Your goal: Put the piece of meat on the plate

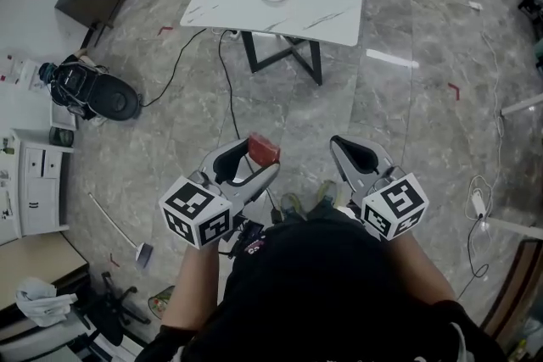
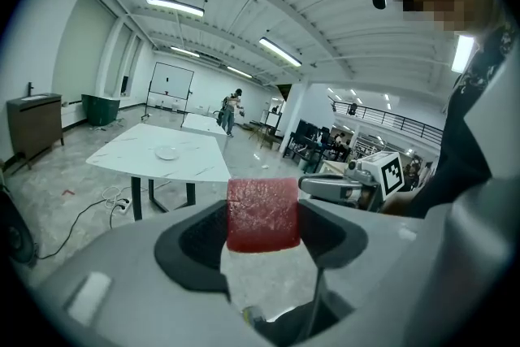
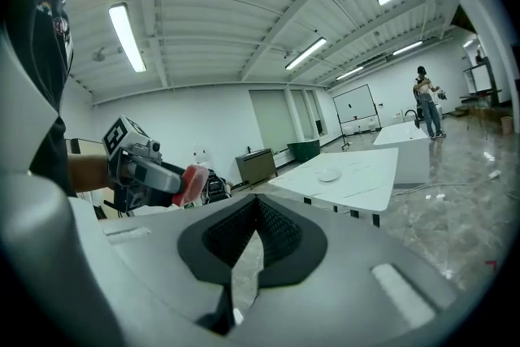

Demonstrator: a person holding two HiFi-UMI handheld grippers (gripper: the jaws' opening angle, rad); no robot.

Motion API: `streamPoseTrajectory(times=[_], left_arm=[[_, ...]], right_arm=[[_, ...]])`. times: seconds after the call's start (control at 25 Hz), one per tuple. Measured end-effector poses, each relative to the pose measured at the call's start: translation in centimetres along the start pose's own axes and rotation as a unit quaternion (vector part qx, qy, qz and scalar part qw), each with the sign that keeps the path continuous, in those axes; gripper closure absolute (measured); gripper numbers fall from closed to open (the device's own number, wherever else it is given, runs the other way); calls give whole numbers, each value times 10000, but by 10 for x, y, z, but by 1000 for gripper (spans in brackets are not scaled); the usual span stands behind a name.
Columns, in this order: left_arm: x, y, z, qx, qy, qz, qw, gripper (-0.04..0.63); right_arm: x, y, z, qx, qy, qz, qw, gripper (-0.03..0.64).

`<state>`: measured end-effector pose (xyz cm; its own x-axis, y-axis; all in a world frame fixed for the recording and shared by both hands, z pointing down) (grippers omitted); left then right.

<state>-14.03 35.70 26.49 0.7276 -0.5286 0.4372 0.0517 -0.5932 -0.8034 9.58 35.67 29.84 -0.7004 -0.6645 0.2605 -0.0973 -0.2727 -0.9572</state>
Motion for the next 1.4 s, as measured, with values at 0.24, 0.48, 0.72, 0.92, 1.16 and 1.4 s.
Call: streamPoseTrajectory(times=[0.24, 0.48, 0.72, 0.92, 1.16, 1.4], left_arm=[[33, -7, 18, -80, 236, -43, 9997, 218], [48, -10, 24, -205, 268, -92, 9994, 218], [55, -12, 18, -259, 265, -88, 9993, 218], [58, -11, 2, -309, 209, -81, 9993, 218], [61, -1, -34, -379, 83, -125, 9992, 218], [63, 23, -78, -315, -36, -242, 9992, 218]], right_arm=[[-11, -13, 42, -2, 212, -26, 9998, 597], [-15, -19, 63, 66, 221, -108, 9997, 597], [-13, -24, 66, 140, 241, -178, 9995, 597], [-2, -26, 65, 92, 232, -349, 9991, 597], [32, -19, 68, 131, 122, -453, 9988, 598], [76, -5, 72, 172, -19, -496, 9986, 597]])
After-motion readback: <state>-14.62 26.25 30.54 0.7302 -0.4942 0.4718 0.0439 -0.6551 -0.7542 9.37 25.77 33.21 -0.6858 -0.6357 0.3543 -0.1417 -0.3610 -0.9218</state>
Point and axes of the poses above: the fingertips, and each gripper's own axes: x forward along the fingers, z to its right, y out of its top, the point moved 8 cm from there along -x, backward along the fingers, and after that the axes turned 7 degrees about -x, right-handed, at the moved point
